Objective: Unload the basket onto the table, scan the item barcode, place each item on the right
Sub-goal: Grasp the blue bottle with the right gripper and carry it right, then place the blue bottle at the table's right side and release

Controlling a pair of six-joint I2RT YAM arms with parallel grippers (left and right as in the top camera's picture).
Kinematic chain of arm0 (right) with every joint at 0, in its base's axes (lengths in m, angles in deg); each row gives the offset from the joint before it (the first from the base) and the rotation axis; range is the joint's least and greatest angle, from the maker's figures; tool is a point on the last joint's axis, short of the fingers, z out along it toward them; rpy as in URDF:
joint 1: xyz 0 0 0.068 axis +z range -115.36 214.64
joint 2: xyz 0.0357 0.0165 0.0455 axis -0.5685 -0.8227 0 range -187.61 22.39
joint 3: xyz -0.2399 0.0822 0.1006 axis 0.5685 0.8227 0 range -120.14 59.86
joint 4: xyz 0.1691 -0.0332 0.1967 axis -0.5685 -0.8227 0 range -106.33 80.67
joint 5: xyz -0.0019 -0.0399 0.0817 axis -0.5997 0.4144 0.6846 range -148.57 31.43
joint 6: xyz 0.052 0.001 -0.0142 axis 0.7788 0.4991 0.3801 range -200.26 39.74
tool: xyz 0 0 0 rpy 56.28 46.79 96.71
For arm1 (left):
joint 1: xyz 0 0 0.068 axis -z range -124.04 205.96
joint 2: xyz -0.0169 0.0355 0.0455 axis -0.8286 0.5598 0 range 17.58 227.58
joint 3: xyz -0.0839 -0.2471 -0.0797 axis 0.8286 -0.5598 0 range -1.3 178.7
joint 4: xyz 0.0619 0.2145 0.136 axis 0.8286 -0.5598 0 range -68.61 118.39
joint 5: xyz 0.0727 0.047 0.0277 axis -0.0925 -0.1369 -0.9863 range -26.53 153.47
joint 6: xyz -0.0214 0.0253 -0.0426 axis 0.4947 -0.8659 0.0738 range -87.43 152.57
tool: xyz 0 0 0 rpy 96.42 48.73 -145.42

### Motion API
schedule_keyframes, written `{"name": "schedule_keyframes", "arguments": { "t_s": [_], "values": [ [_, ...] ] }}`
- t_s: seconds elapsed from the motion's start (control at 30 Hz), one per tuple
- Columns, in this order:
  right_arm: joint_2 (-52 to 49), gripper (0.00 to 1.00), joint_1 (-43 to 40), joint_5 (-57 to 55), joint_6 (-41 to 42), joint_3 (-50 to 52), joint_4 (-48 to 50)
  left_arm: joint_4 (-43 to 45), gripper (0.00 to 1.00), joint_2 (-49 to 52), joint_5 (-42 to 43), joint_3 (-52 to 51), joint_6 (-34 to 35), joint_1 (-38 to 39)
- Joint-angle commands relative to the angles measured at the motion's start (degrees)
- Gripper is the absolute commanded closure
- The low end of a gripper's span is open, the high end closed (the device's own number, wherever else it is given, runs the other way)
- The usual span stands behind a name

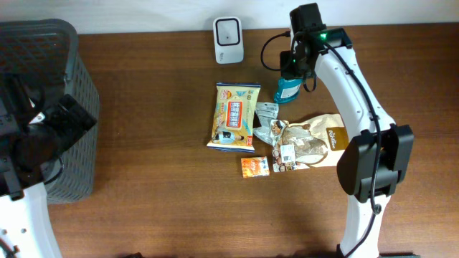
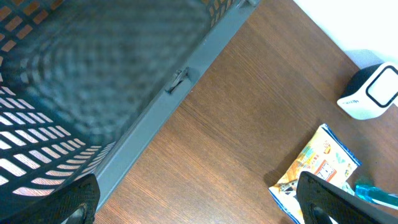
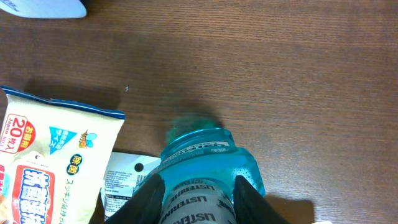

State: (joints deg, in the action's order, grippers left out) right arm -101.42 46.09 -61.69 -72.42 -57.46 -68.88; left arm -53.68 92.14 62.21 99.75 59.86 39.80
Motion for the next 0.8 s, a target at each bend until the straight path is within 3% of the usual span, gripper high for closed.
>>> {"name": "schedule_keyframes", "arguments": {
  "t_s": [0.0,0.13,0.37,0.77],
  "values": [
    [0.74,0.69,-0.39,-2.21,2.47,-0.74,-0.35,-0.04,0.01,-0.48,0.42,0.35,0.52,-0.28],
    [1.01,0.74,-3.26,-3.54,4.9,-4.15,-3.45,-0.07,0.01,-0.48,0.42,0.35,0.52,-0.28],
    [1.01,0.74,-10.01,-3.87,6.23,-9.81,-9.11,-0.07,0.01,-0.48,0.42,0.35,0.52,-0.31],
    [0.96,0.74,-31.82,-7.85,6.36,-10.1,-14.64,-0.07,0.01,-0.48,0.42,0.35,0.52,-0.28]
  ]
}}
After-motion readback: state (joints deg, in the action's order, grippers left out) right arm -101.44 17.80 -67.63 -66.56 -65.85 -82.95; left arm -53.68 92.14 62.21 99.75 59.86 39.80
